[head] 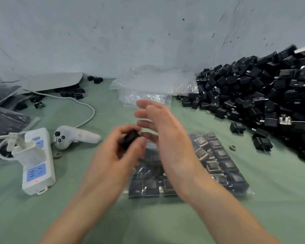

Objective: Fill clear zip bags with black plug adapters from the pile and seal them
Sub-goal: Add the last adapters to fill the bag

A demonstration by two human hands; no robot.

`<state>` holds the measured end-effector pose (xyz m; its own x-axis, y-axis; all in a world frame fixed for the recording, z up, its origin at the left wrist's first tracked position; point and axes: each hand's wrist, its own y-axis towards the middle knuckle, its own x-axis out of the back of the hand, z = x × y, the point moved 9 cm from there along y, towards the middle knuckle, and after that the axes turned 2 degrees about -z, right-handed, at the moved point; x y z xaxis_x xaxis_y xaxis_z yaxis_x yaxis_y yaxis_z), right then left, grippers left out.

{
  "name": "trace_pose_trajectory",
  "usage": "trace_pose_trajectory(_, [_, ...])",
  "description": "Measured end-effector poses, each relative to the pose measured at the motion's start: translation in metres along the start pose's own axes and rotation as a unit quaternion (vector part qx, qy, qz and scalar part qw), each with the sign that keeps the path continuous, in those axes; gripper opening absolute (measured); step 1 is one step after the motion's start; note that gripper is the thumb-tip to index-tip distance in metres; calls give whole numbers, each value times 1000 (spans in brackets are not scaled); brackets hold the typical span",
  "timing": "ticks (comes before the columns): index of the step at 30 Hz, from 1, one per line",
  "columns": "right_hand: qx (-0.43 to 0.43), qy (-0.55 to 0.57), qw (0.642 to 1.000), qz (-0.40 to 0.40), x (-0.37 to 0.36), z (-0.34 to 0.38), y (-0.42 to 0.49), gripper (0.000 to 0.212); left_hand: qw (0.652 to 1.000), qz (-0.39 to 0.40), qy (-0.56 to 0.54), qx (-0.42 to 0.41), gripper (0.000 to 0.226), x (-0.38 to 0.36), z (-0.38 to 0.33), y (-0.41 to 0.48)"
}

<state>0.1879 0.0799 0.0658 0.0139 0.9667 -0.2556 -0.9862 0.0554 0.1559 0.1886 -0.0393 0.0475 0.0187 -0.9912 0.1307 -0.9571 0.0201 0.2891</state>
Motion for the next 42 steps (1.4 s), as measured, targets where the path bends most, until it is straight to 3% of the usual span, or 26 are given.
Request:
trace_pose_trajectory(2, [87,-143,985,31,19,18,5,18,996,-70,46,7,25,50,10,6])
trace_pose_trajectory(4, [132,-337,931,56,49,24,10,24,988,-116,82,65,27,91,31,5])
trace_pose_trajectory(6, [114,-514,845,91,79,14,14,30,982,-116,74,129,11,106,58,1])
trace_pose_trajectory(8, [63,-592,793,128,104,-2,12,32,977,-111,59,171,10,106,79,-1])
trace_pose_trajectory(13, [8,-596,787,156,128,-16,-5,38,973,-100,41,203,23,89,94,2])
trace_pose_trajectory(26, [56,-667,742,50,128,-18,-3,28,971,-78,31,223,20,68,97,-2])
trace_pose_trajectory(30, [70,-615,776,122,118,-22,-8,43,978,-32,57,197,16,63,90,1])
trace_pose_trajectory(35, [89,-643,751,120,115,-26,-5,58,982,-10,108,154,19,61,82,6])
trace_pose_trajectory(39, [133,-642,747,114,105,-24,-10,49,981,-59,56,175,19,67,91,7])
trace_pose_trajectory(42, [158,-628,758,79,103,-19,-14,36,971,-25,-47,235,24,52,101,2])
